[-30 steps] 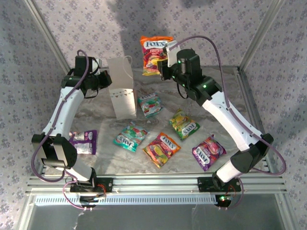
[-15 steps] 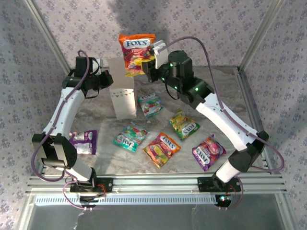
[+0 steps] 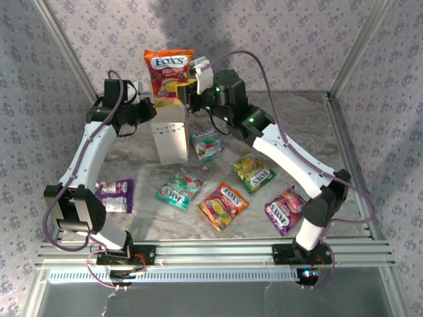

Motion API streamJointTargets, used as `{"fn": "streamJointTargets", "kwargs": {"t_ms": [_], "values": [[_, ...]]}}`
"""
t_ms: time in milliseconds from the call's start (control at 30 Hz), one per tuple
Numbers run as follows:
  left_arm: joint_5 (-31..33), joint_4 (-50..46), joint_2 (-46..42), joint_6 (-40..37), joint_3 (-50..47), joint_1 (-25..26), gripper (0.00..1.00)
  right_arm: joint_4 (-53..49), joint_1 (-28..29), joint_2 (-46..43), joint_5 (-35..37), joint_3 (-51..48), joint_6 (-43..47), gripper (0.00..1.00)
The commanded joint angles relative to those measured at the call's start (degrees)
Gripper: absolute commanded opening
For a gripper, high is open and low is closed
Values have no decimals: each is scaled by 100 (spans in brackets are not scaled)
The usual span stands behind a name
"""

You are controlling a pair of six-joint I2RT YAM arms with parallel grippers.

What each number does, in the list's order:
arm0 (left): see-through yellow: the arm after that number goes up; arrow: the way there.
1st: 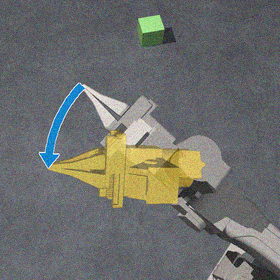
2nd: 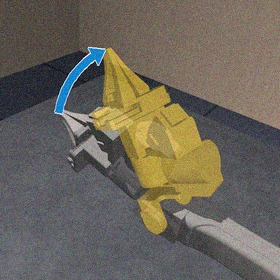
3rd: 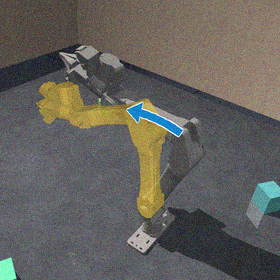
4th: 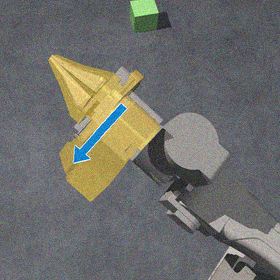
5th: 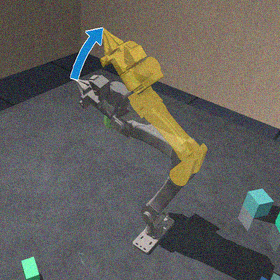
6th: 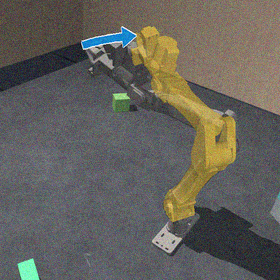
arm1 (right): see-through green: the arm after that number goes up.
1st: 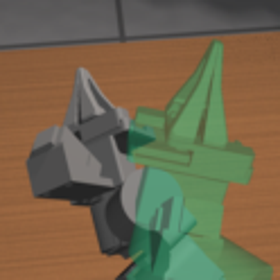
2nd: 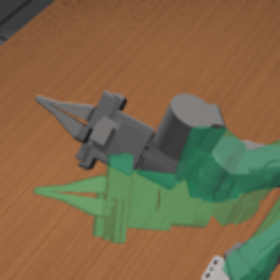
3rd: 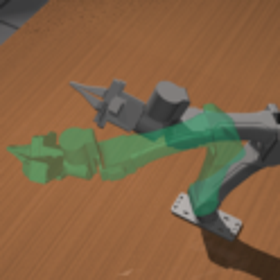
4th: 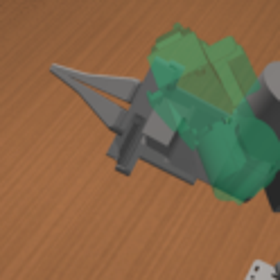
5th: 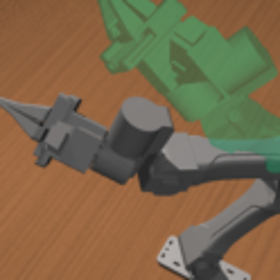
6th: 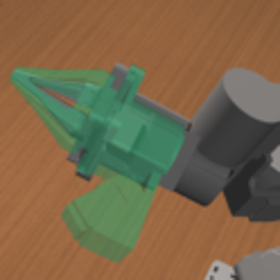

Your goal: Place the snacks into the paper bag

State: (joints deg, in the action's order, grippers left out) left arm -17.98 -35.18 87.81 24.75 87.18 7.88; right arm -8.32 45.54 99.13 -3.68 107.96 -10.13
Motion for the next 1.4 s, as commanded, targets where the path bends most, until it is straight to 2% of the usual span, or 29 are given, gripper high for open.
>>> {"fn": "streamJointTargets", "kwargs": {"t_ms": [0, 233, 667, 1367], "values": [[-183, 109, -211, 21, -103, -14, 4, 521, 22, 255, -227, 377, -333, 16], [-215, 123, -268, 3, -175, -23, 4, 421, 11, 708, -281, 721, -446, 17], [-215, 152, -358, -1, -271, -68, 3, -684, 17, 1392, 479, 1676, -297, 18], [-232, 160, -378, 49, -246, -93, 3, -1773, 107, 1740, 1669, 2226, -30, 18]]}}
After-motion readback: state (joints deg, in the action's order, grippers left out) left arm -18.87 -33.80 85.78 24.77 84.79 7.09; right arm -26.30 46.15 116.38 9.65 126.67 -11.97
